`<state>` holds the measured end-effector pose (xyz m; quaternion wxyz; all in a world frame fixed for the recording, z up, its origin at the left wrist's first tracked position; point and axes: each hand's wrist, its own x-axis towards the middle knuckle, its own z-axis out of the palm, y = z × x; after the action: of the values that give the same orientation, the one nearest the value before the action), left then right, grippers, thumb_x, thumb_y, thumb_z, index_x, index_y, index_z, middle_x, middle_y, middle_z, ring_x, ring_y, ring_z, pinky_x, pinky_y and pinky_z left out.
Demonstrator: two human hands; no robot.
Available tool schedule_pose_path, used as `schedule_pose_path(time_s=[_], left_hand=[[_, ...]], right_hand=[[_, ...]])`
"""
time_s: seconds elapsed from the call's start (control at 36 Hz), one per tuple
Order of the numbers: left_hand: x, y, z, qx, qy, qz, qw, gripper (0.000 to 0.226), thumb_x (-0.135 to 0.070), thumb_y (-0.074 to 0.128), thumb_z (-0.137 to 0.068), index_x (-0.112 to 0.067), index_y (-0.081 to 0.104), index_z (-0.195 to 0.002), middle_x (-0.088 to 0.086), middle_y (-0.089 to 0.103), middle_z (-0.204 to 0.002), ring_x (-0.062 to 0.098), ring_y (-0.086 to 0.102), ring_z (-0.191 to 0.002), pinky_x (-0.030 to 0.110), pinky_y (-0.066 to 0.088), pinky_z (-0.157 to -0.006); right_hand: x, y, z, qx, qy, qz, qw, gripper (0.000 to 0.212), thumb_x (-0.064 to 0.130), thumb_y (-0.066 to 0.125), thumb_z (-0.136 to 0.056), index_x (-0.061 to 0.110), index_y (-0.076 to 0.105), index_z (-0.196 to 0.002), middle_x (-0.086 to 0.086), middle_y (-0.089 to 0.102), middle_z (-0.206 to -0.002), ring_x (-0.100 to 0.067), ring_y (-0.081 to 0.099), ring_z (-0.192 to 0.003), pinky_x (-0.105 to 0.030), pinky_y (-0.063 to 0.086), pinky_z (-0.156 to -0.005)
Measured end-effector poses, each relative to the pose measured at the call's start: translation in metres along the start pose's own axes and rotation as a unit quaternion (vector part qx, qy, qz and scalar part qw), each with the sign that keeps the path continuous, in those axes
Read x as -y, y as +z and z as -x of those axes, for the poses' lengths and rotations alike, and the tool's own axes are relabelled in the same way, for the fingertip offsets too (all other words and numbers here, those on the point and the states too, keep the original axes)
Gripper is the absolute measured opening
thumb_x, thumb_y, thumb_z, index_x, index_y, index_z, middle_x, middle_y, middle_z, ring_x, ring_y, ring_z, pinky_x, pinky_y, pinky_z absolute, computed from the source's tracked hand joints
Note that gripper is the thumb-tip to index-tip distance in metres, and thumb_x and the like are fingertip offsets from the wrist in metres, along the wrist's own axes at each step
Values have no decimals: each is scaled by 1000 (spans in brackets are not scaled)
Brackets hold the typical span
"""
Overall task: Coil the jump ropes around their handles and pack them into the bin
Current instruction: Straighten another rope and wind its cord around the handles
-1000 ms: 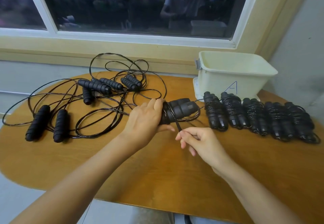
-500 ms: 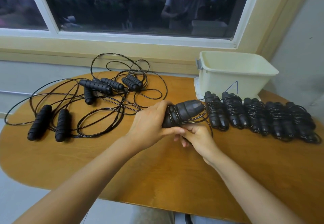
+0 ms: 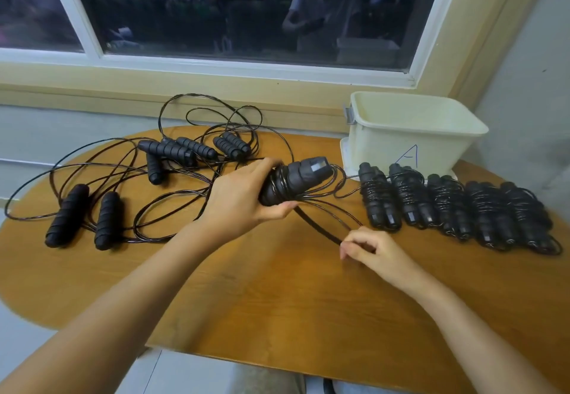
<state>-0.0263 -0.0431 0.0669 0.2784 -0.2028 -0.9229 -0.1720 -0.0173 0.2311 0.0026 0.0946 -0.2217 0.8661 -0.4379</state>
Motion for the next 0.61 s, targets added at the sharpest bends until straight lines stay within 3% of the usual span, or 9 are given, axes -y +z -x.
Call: schedule_pose_path(time_s=[0.11, 0.17, 0.25, 0.31, 0.36, 0.44, 0.5, 0.56, 0.61], left_hand=[[2, -5, 5, 20, 49, 25, 998, 73, -71, 52, -78, -18, 55, -127, -5, 67, -106, 13, 64, -94, 21, 44, -67], [0, -6, 8, 39, 92, 35, 994, 71, -70, 55, -80, -17, 55, -127, -5, 65, -103, 11, 62, -92, 25, 51, -69], [-11, -4, 12, 59, 187, 3, 981, 66, -68, 58, -82, -17, 58, -123, -6, 62, -99, 10, 58, -89, 21, 48, -74], [-18, 0, 15, 66, 231, -46, 970, 64, -67, 58, -84, -16, 60, -122, -4, 63, -100, 12, 60, -88, 24, 48, -72], [-21, 2, 17, 67, 251, -101, 960, 61, -65, 58, -84, -15, 61, -119, -2, 63, -98, 16, 62, -84, 28, 51, -68], [-20, 3, 20, 75, 232, -160, 956, 61, -63, 62, -79, -12, 63, -114, 1, 64, -91, 18, 64, -77, 30, 52, -62], [-21, 4, 21, 77, 194, -194, 958, 60, -62, 62, -75, -12, 65, -108, 1, 64, -85, 19, 64, -73, 31, 50, -58], [-22, 7, 21, 75, 150, -217, 962, 58, -62, 60, -73, -12, 66, -102, 2, 63, -80, 21, 64, -69, 32, 49, -55], [-24, 11, 21, 76, 113, -236, 962, 57, -62, 67, -69, -12, 66, -97, 2, 62, -76, 21, 63, -64, 31, 47, -53]], right_hand=[[2, -27, -16, 0, 24, -26, 999, 36, 50, 53, -84, 18, 64, -70, 7, 57, -61, -5, 54, -66, -22, 43, -78], [7, -38, -30, 3, 41, -34, 999, 38, 50, 55, -85, 16, 66, -71, -1, 60, -64, -9, 56, -69, -26, 46, -77], [23, -49, -51, 34, 45, 5, 998, 31, 34, 58, -94, 16, 67, -70, 9, 60, -64, 8, 52, -59, -9, 38, -63], [37, -55, -65, 51, 46, 53, 996, 29, 36, 60, -94, 19, 69, -72, 6, 68, -78, 7, 59, -72, -11, 38, -70], [48, -60, -74, 45, 48, 89, 994, 29, 42, 62, -92, 21, 70, -73, -6, 73, -93, -12, 65, -95, -24, 39, -86], [72, -58, -75, 15, 21, 118, 993, 31, 49, 62, -89, 25, 69, -70, -15, 71, -92, -32, 64, -96, -39, 48, -90], [90, -53, -68, -1, -8, 155, 988, 31, 46, 62, -91, 27, 68, -68, -1, 70, -79, -17, 64, -85, -35, 48, -85], [109, -41, -55, -22, -48, 228, 972, 31, 47, 60, -93, 28, 65, -69, 9, 59, -61, -5, 55, -65, -23, 37, -71], [123, -25, -39, -38, -93, 336, 937, 30, 48, 50, -98, 30, 60, -77, 13, 50, -58, -6, 52, -66, -20, 27, -75]])
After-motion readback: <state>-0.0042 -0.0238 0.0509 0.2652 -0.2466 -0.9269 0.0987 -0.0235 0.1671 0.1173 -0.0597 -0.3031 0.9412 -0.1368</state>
